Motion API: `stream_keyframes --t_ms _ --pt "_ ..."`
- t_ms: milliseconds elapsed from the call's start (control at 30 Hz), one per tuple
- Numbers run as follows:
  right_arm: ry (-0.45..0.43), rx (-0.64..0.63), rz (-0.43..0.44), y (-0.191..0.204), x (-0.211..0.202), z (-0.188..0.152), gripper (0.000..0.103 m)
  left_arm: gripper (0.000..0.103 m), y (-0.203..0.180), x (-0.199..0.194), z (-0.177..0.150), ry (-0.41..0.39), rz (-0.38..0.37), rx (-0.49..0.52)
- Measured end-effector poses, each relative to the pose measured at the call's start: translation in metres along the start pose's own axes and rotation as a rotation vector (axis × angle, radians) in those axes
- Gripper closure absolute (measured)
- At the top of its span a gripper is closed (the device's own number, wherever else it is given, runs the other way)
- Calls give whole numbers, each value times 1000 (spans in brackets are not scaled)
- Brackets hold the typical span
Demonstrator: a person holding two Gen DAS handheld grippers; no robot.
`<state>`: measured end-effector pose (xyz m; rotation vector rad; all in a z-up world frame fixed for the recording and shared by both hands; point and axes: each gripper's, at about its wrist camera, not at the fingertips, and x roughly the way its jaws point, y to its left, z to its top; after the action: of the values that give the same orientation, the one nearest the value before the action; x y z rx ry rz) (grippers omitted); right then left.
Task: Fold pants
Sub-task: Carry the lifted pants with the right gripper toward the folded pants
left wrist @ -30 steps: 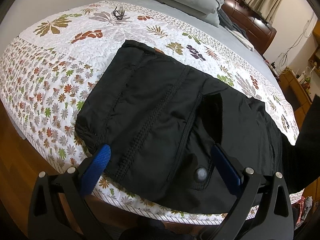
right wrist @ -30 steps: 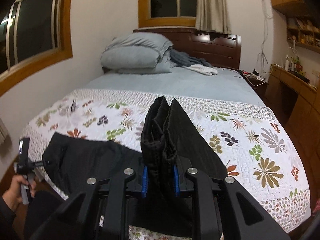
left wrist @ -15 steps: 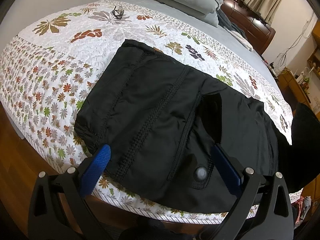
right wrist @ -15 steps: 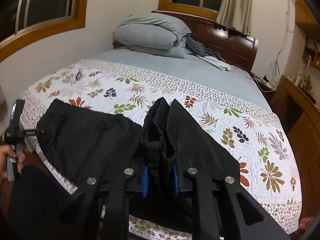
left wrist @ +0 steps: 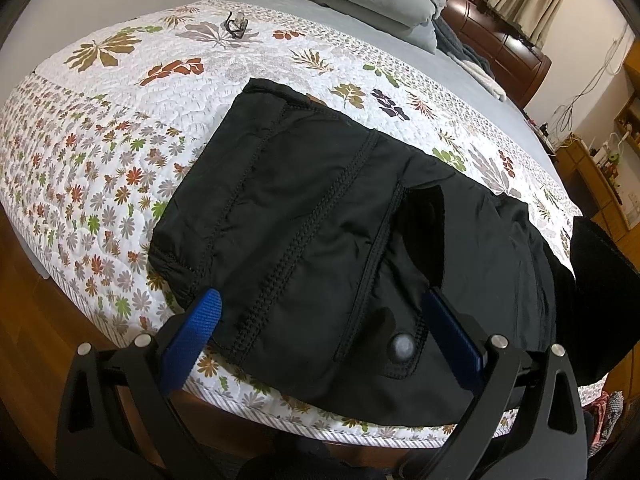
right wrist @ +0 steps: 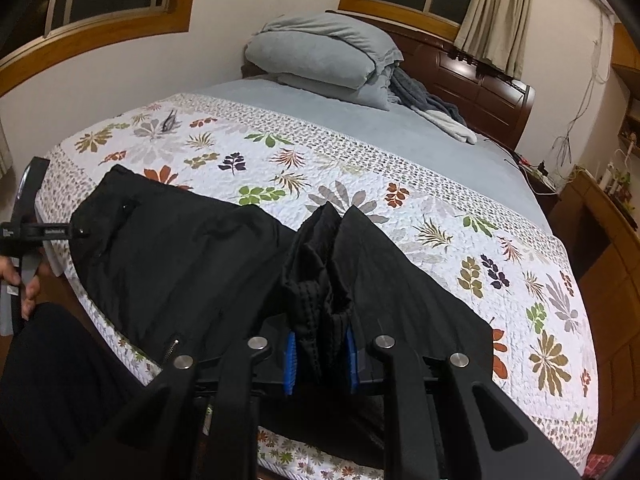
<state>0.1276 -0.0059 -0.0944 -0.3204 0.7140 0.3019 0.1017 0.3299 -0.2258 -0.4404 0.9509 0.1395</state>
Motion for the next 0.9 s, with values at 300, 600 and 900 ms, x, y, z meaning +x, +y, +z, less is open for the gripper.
stream_keyframes --t_ms 300,600,900 --pt "22 -71 -19 17 12 -4 84 3 0 0 0 -1 -1 -1" --pt "43 -185 -60 43 26 -14 84 3 1 -1 -1 -6 -16 -10" --pt "90 -345 -94 79 48 -36 84 3 3 -2 -2 -10 -30 -15"
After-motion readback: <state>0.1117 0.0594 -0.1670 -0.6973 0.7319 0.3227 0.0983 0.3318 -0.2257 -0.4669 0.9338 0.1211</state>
